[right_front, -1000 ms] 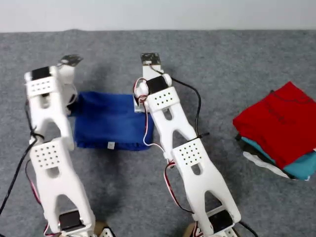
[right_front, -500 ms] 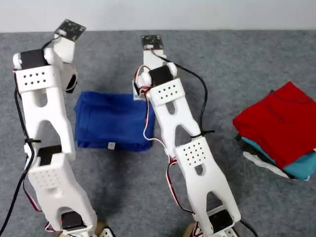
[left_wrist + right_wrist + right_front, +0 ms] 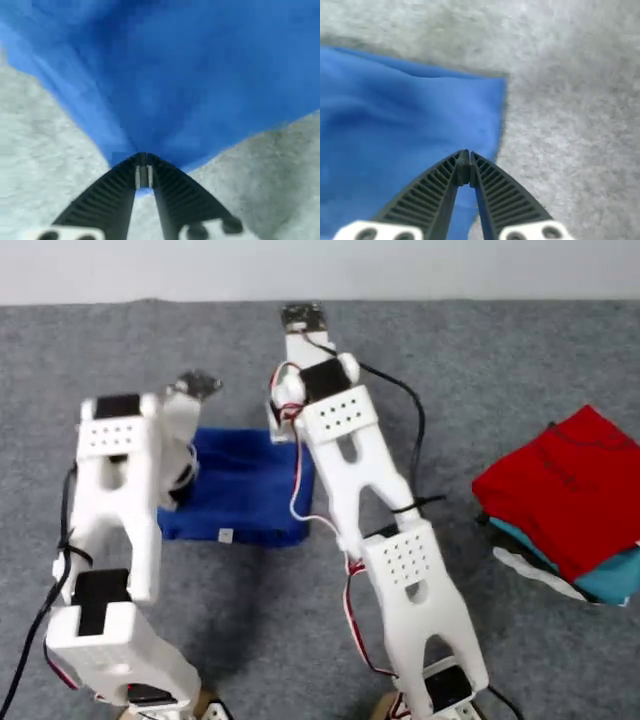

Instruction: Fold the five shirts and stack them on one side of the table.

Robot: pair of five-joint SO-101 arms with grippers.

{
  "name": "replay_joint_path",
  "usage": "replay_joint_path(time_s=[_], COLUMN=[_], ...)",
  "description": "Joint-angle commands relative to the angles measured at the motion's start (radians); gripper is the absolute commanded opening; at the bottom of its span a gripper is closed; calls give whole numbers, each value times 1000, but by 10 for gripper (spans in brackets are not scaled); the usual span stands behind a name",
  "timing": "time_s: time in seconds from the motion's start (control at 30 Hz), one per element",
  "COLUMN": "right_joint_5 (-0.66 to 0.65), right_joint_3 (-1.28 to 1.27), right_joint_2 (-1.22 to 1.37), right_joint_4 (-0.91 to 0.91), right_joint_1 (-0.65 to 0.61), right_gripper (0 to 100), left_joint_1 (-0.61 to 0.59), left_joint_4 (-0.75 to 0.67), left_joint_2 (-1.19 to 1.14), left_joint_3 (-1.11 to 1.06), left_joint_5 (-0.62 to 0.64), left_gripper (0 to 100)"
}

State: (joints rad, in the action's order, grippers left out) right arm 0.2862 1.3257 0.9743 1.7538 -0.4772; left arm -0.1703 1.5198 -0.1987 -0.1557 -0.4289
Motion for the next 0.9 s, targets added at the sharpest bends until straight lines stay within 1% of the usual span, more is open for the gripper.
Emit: replay_joint_path(time_s=[0.0,0.1,0.23,0.43,0.67,0.77,0.87], right_joint_5=[-6,-8,-8,-9,-9,-14,-51], right_joint_3=[-9,-6,-2,-2,-2,-2,-2], right_joint_2=[-81,-68,-25,39,111,156,214], right_joint_4=[41,39,18,-77,-140,-203,-269], right_joint_1=[48,73,79,62,28,30,35], right_gripper=[9,9,9,9,9,9,9], left_joint_1=[-26,-26,-26,-26,-32,-43,-71], left_joint_4=[-147,-209,-212,-100,31,55,51], left_joint_2=[55,55,68,157,310,381,463], left_joint_3=[-156,-245,-255,-128,47,81,82], left_joint_5=[-17,-37,-40,-40,-38,-34,18], left_gripper=[6,6,6,6,6,6,6])
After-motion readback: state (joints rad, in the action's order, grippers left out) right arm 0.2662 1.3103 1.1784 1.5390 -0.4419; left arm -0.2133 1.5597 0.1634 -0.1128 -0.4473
